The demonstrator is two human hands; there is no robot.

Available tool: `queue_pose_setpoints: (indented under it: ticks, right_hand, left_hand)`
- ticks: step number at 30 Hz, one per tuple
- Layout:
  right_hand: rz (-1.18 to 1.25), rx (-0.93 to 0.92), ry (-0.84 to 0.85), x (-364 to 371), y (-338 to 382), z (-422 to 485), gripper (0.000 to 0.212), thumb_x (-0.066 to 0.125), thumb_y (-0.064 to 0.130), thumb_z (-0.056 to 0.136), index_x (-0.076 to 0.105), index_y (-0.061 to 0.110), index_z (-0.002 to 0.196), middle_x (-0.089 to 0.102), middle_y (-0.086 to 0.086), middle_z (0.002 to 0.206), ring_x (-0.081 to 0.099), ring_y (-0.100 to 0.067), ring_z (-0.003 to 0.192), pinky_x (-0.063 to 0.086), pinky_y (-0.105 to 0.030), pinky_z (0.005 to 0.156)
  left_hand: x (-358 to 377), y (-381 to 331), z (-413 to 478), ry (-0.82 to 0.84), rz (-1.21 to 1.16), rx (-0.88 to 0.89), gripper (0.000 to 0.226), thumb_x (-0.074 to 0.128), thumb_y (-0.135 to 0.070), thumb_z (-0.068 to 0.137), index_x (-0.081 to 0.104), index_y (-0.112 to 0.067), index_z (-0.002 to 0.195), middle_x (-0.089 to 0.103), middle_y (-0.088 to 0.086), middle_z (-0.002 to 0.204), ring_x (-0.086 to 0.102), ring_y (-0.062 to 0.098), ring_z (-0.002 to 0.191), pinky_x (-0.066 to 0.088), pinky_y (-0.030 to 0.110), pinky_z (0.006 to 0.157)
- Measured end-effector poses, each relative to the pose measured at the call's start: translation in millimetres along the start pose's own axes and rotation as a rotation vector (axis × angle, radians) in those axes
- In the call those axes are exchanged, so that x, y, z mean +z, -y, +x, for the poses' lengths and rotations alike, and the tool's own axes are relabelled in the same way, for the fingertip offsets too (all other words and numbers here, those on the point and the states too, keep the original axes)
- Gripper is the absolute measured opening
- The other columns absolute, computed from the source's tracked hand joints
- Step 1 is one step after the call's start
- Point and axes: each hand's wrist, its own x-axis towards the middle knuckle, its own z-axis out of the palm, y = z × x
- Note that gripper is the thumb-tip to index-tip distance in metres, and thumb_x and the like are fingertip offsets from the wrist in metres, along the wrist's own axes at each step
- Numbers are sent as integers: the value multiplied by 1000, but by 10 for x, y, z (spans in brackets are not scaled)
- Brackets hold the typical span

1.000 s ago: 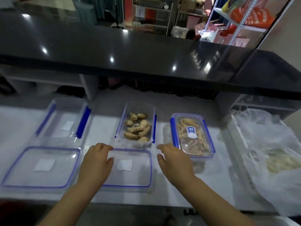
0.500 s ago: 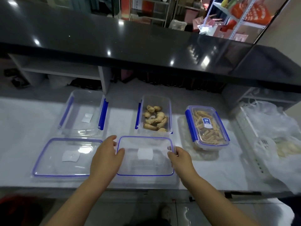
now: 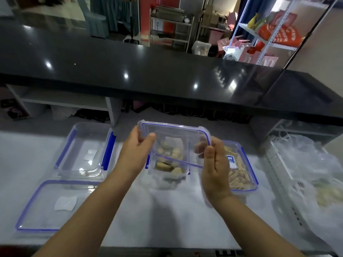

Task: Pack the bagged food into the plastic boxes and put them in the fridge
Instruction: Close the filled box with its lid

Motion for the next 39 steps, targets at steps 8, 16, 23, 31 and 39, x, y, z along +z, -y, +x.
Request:
queue_pose_setpoints:
  ticks: [8,16,23,31,39]
  right_hand:
    - [-587,-727,222,-190,-530,324,34,54,33,94,51,19,124,60,-6,103,53,-20,85,41,-30,73]
    - [-737,-780,576,-50,-867,283,36,50,46,92,56,22,118,60,-3,107,50,-18,93,37,-29,75]
    - [-729,-5,590,-20,-1043,369,51,56,37,88,40,31,137,40,1,137,36,-19,125,37,-32,102]
    - [-476,341,511,84,-1102,459,61,55,28,93,27,21,146,28,1,144,32,-13,131,30,-24,108]
    - [-498,327,558,101,-1042,451,58,50,27,96,23,22,147,22,4,146,34,-10,127,29,-13,93]
  left_hand:
    - [420,-117,363,16,-254,-126,36,60,-26,89,48,-16,121,61,7,114,64,17,91,52,29,74]
    - [549,173,557,45,66,-141,52,71,-9,77,51,-14,125,62,2,116,63,19,96,52,41,87]
    - [608,364,675,-52,261,-95,44,57,-5,82,51,-12,126,61,4,115,59,19,92,48,33,79]
    - [648,437,673,-156,370,-20,36,55,-11,85,59,-19,120,56,-6,94,54,15,97,40,21,68]
    - [625,522,641,-137,367,-94,33,51,-14,86,63,-22,116,66,-2,92,60,15,79,46,25,63]
